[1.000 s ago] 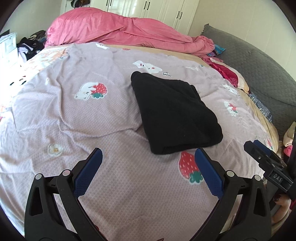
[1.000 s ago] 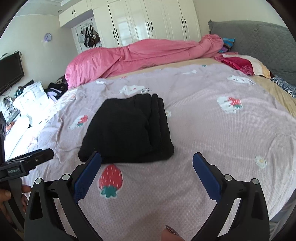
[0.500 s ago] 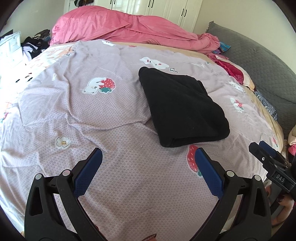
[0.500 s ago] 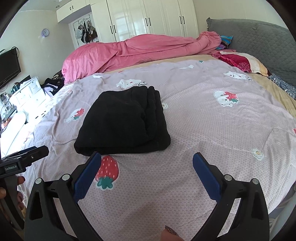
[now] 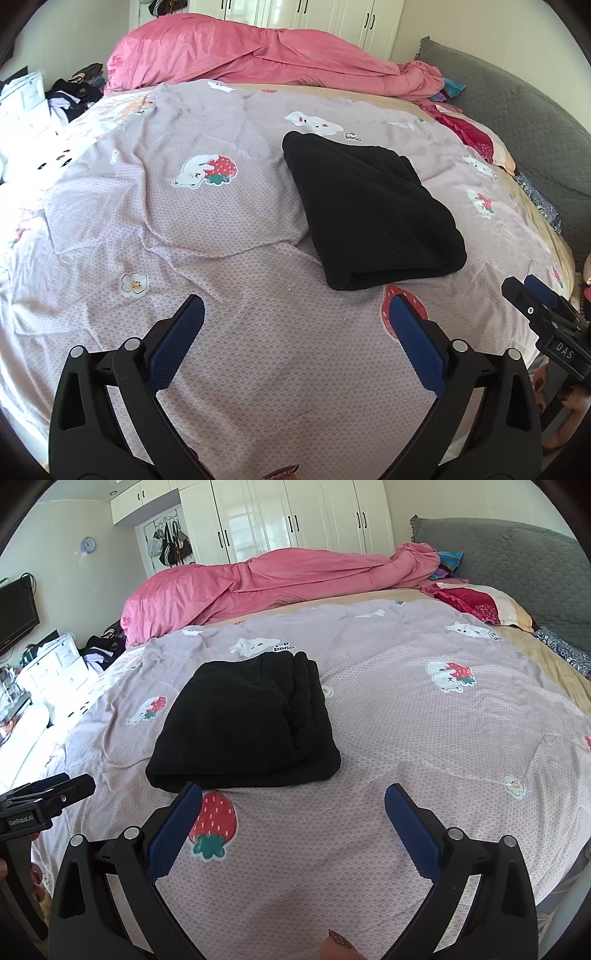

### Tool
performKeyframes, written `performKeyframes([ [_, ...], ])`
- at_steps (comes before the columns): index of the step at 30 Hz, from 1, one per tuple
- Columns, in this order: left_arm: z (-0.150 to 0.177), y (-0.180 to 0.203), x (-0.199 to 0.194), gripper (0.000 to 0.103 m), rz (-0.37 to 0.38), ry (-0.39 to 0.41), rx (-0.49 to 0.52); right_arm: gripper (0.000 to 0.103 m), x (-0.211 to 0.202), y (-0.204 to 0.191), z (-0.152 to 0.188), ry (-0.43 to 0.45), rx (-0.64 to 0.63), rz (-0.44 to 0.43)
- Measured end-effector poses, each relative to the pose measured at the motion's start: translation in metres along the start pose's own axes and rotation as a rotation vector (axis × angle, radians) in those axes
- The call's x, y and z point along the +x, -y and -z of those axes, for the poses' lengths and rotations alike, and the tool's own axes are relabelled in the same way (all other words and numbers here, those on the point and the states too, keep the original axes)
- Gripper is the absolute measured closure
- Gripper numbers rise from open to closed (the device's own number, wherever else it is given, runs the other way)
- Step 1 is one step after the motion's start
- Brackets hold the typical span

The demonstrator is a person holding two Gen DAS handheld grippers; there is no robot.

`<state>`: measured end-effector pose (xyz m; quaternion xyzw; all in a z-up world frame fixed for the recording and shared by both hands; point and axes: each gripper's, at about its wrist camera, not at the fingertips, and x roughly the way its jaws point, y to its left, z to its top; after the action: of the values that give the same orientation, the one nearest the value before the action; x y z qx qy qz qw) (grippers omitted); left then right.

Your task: Fold small clothes

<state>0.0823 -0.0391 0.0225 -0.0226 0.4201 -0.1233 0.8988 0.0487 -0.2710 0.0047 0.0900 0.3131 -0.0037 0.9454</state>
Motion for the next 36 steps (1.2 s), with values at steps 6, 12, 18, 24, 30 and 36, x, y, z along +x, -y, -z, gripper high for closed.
performKeyframes([
  [6,0.0007,-0.0008,0.0008,0.009,-0.021,-0.005,-0.002,0.004,0.0017,0.0000,0.0006,-0.014,-0.005,-0.002],
  [12,0.0000,-0.0018,0.0014,0.009,-0.018,-0.010,-0.004,0.004,0.0024,-0.0015,0.0010,-0.015,-0.007,-0.001],
  [18,-0.0007,-0.0011,0.0006,0.009,-0.022,-0.007,0.004,0.004,0.0026,-0.0028,0.0008,-0.012,-0.012,0.004],
  [24,-0.0007,-0.0001,0.0005,0.009,-0.024,-0.001,0.012,0.004,0.0024,-0.0028,0.0008,-0.015,-0.013,0.008],
  [30,-0.0008,-0.0003,0.0013,0.009,-0.025,-0.002,0.008,0.004,0.0023,-0.0030,0.0013,-0.017,-0.014,0.010],
  [36,0.0006,-0.0012,0.0021,0.009,-0.037,-0.004,0.005,0.004,0.0039,-0.0019,0.0019,-0.022,-0.014,0.014],
])
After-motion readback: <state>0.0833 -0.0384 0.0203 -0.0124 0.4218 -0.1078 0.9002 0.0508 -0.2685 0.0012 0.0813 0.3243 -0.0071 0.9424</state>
